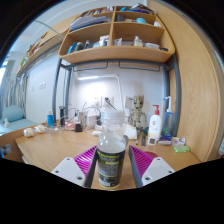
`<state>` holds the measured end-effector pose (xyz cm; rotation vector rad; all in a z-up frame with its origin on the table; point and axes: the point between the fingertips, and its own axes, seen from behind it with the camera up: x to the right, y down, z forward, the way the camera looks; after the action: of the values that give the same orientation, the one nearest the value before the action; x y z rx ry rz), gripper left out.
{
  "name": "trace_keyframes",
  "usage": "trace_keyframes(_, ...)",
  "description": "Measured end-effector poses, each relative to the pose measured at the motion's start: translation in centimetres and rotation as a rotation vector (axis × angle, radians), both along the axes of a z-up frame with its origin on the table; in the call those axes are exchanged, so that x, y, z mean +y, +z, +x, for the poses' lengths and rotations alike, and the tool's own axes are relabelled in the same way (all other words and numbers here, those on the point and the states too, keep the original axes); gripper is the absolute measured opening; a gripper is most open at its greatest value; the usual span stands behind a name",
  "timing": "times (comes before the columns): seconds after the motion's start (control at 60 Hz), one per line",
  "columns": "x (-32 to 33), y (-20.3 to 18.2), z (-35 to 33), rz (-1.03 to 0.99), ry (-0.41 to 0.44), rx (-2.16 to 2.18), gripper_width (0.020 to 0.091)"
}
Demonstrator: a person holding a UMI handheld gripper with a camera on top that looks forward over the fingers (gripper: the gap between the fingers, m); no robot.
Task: Pour water
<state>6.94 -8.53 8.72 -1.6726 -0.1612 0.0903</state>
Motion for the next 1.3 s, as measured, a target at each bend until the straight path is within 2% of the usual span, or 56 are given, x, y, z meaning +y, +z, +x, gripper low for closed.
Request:
trace_keyframes(0.067,0.6,-0.2,-0.2,0.008,0.0,0.02,0.0519)
trace_keyframes(0.1,0.9,-0.2,-0.3,0.012,0.003,0.027,0.0437)
trace_keyframes(0.2,1.1,0.0,-0.3,0.039,-0.011,0.04,0.0387)
trace_keyframes(0.317,1.1,0.1,-0.2,0.056,-0.019,0.041,0.0271)
trace_keyframes(0.55,1.0,0.2,0.1,0.033,-0.006,0.022,0.0253)
trace_keyframes(0.617,0.8,1.1,1.9,0.039,-0.036,-0.046,0.0252)
trace_keyframes(0.717,1.7,2.5,5.9,0.042,-0.093,-0.243,0.0253)
trace_keyframes(0.883,5.6,3.9,10.4,0.053,-0.126,-0.743,0.0254)
trace_keyframes(1.1,10.6,5.8,9.7,0.127,-0.056,-1.362,0.0255)
trace_keyframes(1.3,13.2,5.2,8.6,0.179,0.022,-1.775,0.0254)
